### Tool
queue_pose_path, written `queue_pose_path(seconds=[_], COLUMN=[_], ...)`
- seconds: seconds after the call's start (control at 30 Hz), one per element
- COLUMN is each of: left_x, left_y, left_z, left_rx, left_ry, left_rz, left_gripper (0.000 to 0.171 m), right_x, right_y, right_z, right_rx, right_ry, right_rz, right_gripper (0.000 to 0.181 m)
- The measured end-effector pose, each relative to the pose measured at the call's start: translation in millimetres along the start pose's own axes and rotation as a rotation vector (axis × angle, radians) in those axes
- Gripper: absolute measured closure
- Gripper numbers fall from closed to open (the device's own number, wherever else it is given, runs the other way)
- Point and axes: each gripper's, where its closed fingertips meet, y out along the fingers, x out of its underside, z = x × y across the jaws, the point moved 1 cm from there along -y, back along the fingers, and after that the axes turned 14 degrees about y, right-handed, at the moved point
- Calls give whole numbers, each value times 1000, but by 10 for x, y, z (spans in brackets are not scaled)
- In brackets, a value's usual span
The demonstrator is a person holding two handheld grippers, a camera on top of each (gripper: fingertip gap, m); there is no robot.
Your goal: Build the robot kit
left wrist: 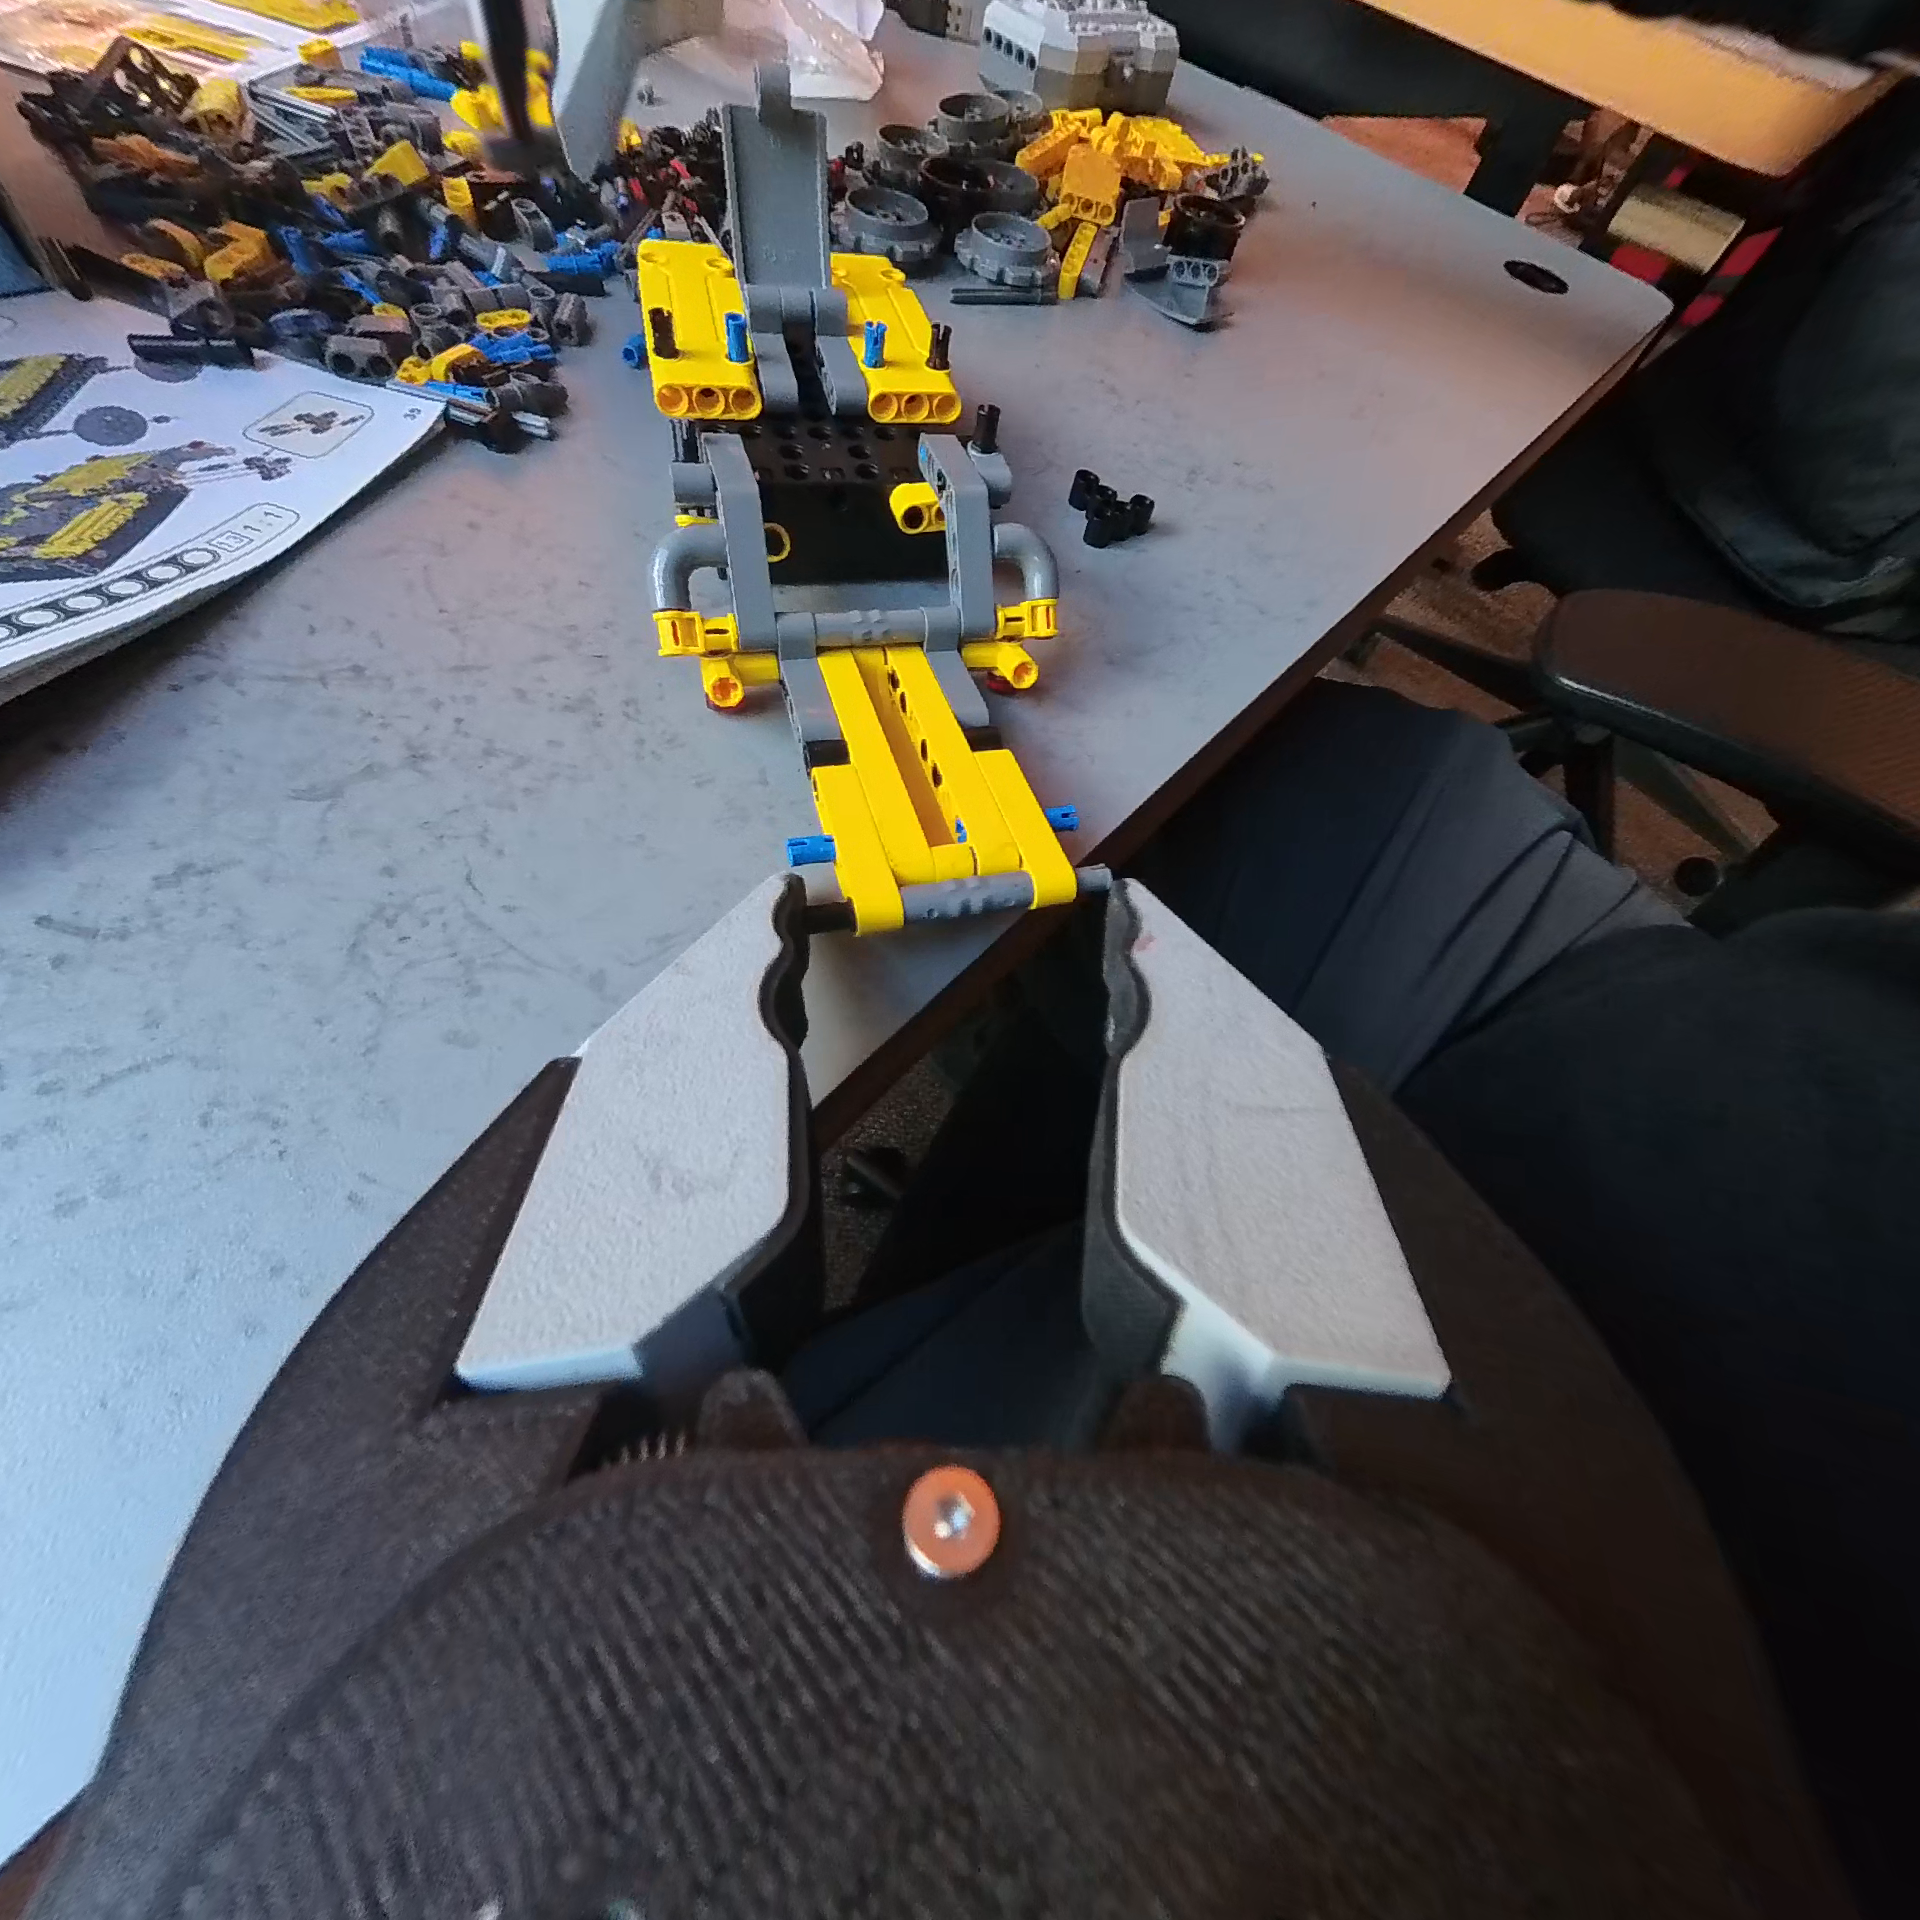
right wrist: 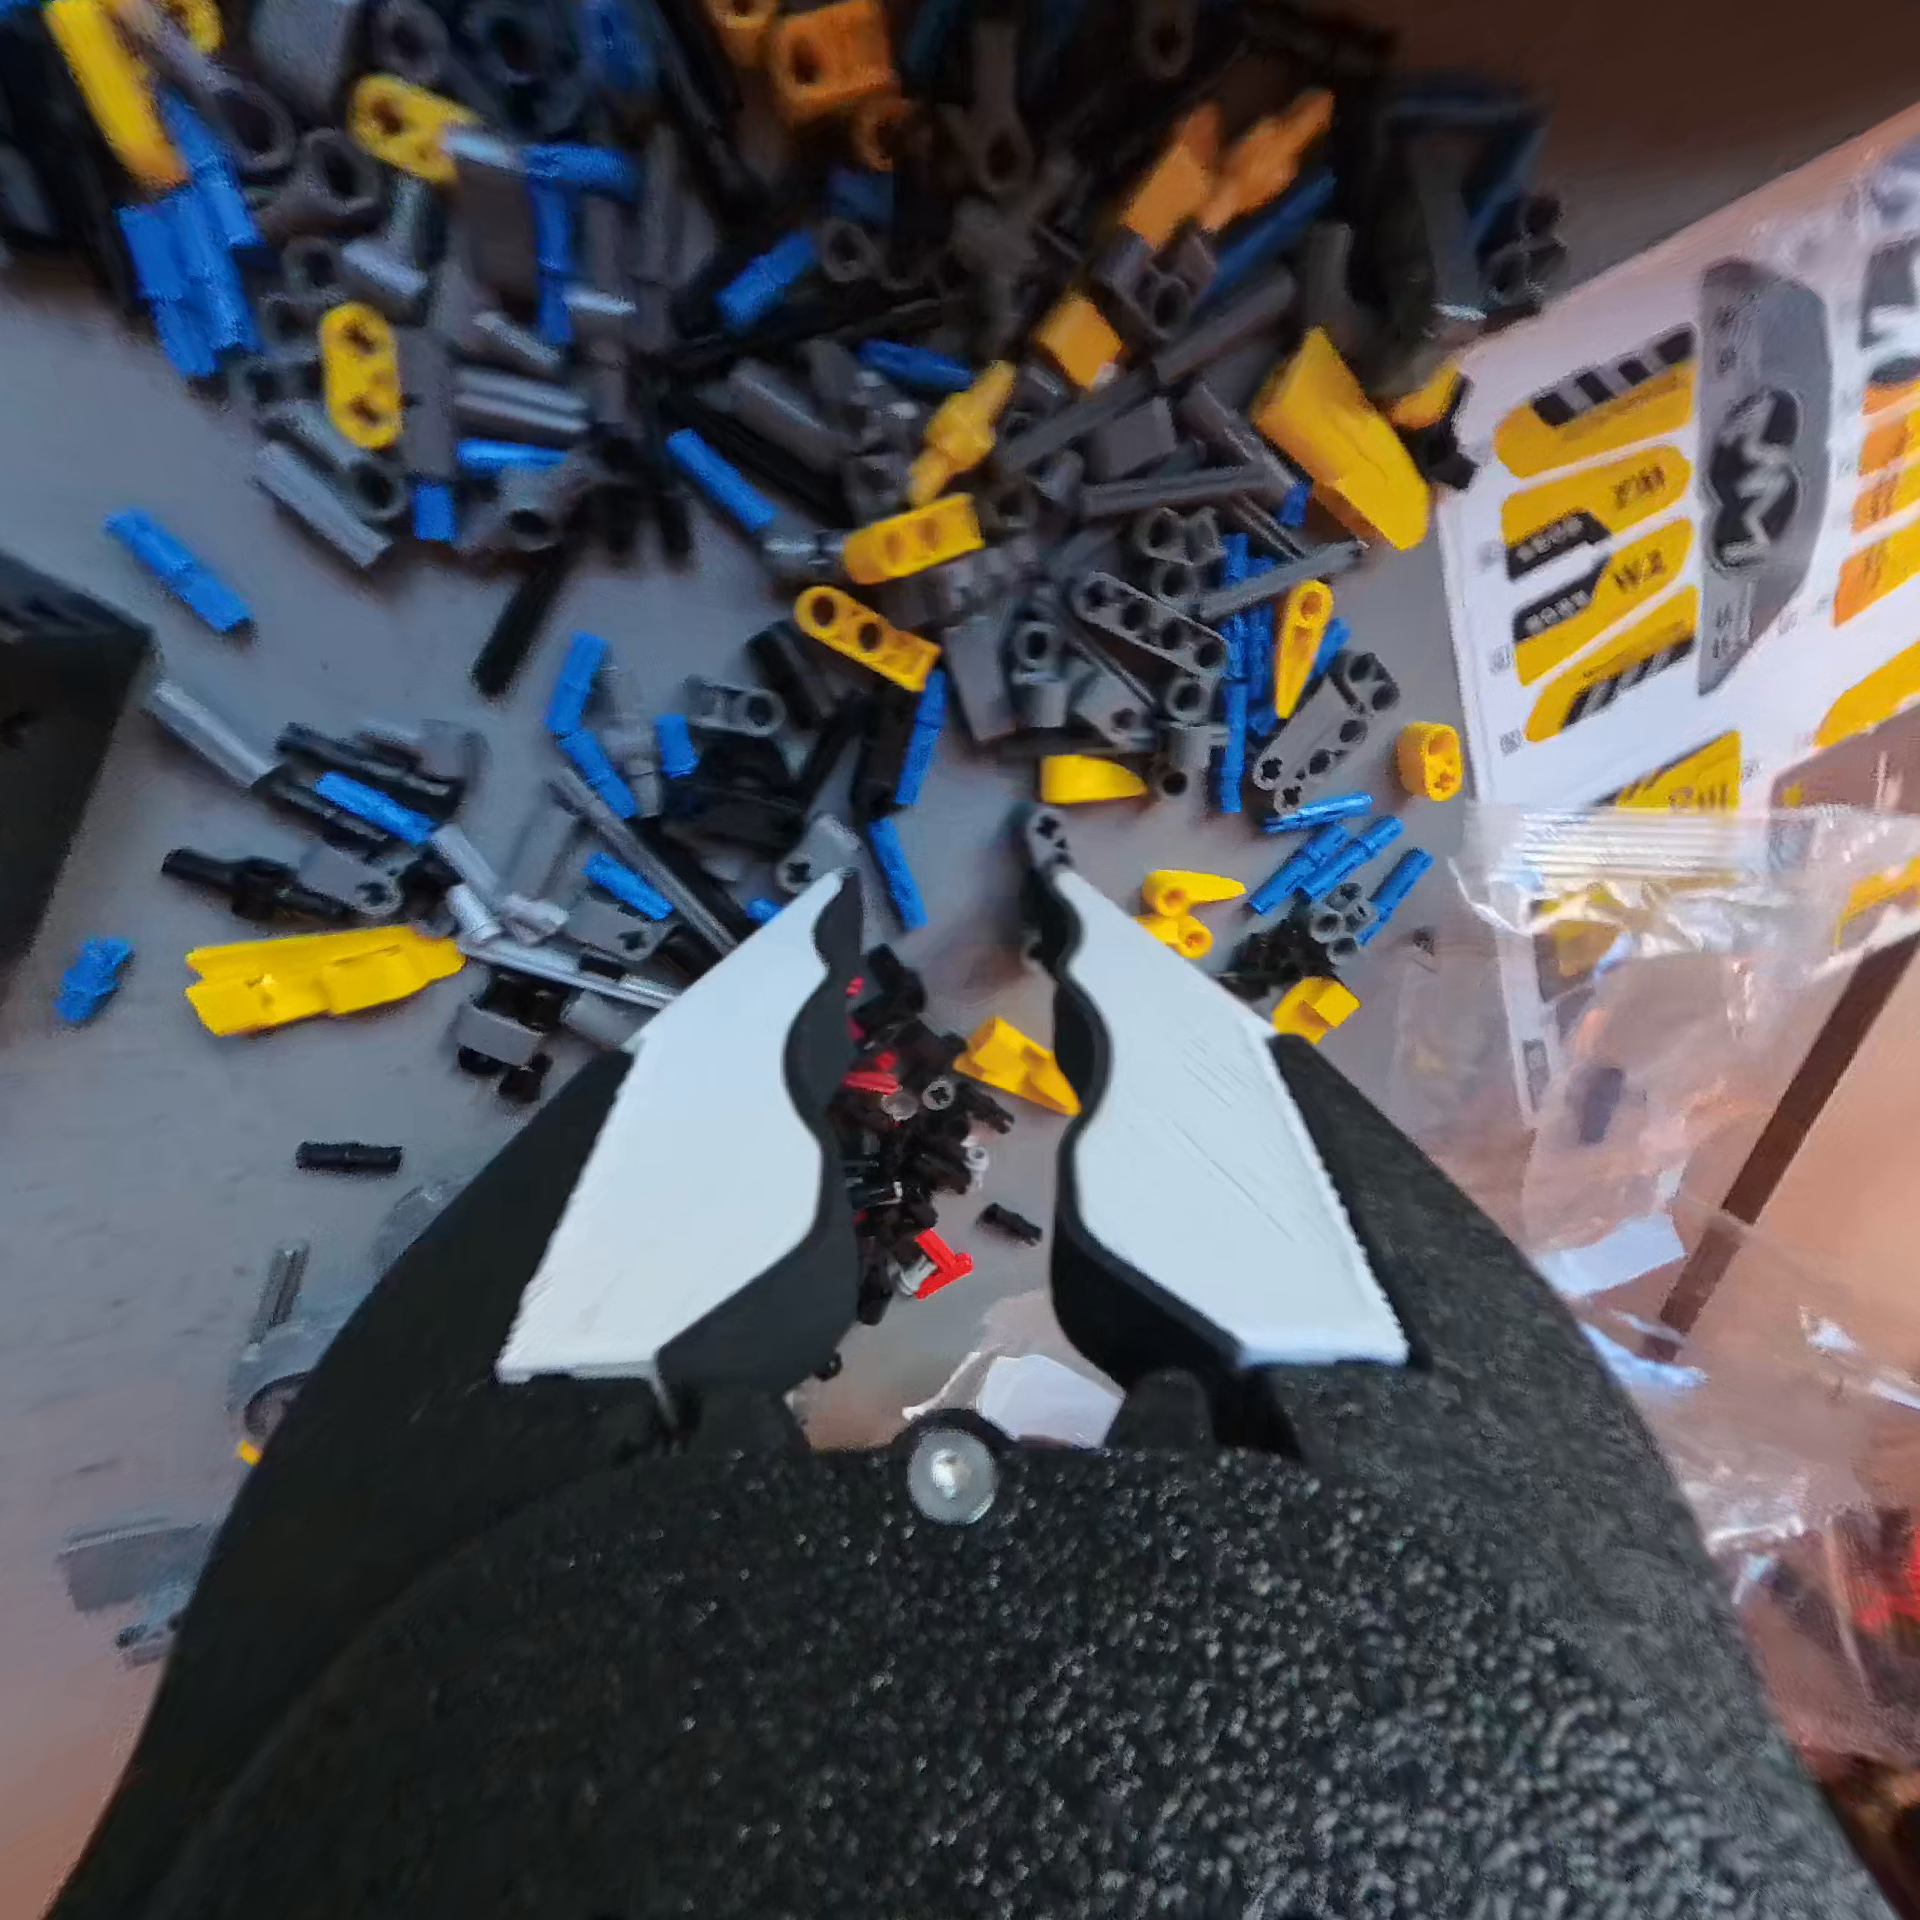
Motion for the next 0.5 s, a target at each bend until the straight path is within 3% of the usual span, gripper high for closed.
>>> queue_pose_path(seconds=[0.03, 0.13, 0.33, 0.43, 0.5], left_x=[1, 6, 6, 6, 6], left_y=[1, -1, 2, 4, 3], left_z=[1, 1, 7, 10, 10], left_rx=[1, 1, 8, 8, 9], left_ry=[1, 4, -7, -6, -8], left_rz=[-1, -4, 1, 0, 0], left_gripper=[117, 117, 117, 117, 117], right_x=[-8, -96, 28, 21, 5], right_y=[-6, -100, -104, -128, -126], right_z=[50, 86, -109, -76, -92], right_rx=[14, 85, 26, 27, -72], right_ry=[25, -19, -76, -61, 42], right_rz=[-4, 67, 11, 15, 47], right_gripper=[138, 141, 157, 154, 151])
